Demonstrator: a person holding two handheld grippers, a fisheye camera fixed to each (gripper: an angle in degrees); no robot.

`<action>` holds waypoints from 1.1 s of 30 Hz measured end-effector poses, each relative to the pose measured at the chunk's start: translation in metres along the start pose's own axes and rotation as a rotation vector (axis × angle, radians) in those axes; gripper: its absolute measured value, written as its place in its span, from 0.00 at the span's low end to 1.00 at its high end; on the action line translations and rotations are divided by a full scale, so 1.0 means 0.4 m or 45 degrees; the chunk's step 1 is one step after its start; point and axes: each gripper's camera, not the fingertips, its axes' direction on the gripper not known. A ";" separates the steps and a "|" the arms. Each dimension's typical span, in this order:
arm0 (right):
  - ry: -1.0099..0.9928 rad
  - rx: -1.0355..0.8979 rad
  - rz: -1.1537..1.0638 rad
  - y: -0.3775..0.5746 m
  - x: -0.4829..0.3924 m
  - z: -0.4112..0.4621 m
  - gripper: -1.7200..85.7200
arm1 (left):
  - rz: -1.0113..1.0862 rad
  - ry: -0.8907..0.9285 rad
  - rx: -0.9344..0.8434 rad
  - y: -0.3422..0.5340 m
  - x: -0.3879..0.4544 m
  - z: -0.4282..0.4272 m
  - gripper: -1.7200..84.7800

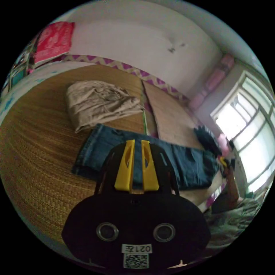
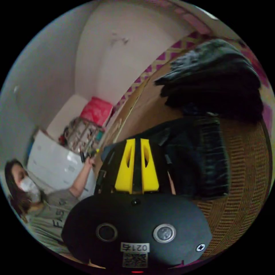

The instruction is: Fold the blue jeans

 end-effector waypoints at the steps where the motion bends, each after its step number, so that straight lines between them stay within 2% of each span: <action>1: 0.029 -0.119 -0.124 0.027 -0.071 0.077 0.04 | 0.108 -0.017 -0.085 0.013 0.047 0.042 0.07; 4: 0.194 -0.439 -0.431 0.139 -0.223 0.311 0.02 | 0.326 -0.241 -0.317 0.060 0.119 0.155 0.07; 7: 0.449 -0.708 -0.649 0.297 -0.284 0.504 0.01 | 0.357 -0.267 -0.283 0.080 0.129 0.160 0.07; 8: 0.487 -0.578 -0.716 0.350 -0.304 0.507 0.01 | 0.357 -0.253 -0.279 0.087 0.128 0.161 0.07; 16: 0.702 -0.516 -0.883 0.552 -0.355 0.611 0.01 | 0.369 -0.256 -0.277 0.107 0.110 0.169 0.05; 18: 0.782 -0.506 -0.952 0.592 -0.370 0.645 0.01 | 0.257 -0.190 -0.258 0.110 0.084 0.152 0.03; 20: 0.861 -0.492 -0.998 0.638 -0.380 0.683 0.01 | -0.041 -0.110 -0.083 0.139 0.019 0.083 0.02; 25: 0.872 -0.475 -0.947 0.678 -0.370 0.726 0.01 | -0.523 -0.077 0.161 0.238 -0.124 -0.041 0.04; 29: 0.846 -0.474 -0.915 0.700 -0.353 0.747 0.01 | -0.769 -0.013 0.123 0.273 -0.202 -0.026 0.10; 33: 0.829 -0.475 -0.901 0.715 -0.338 0.758 0.01 | -0.942 0.017 0.093 0.281 -0.223 0.016 0.11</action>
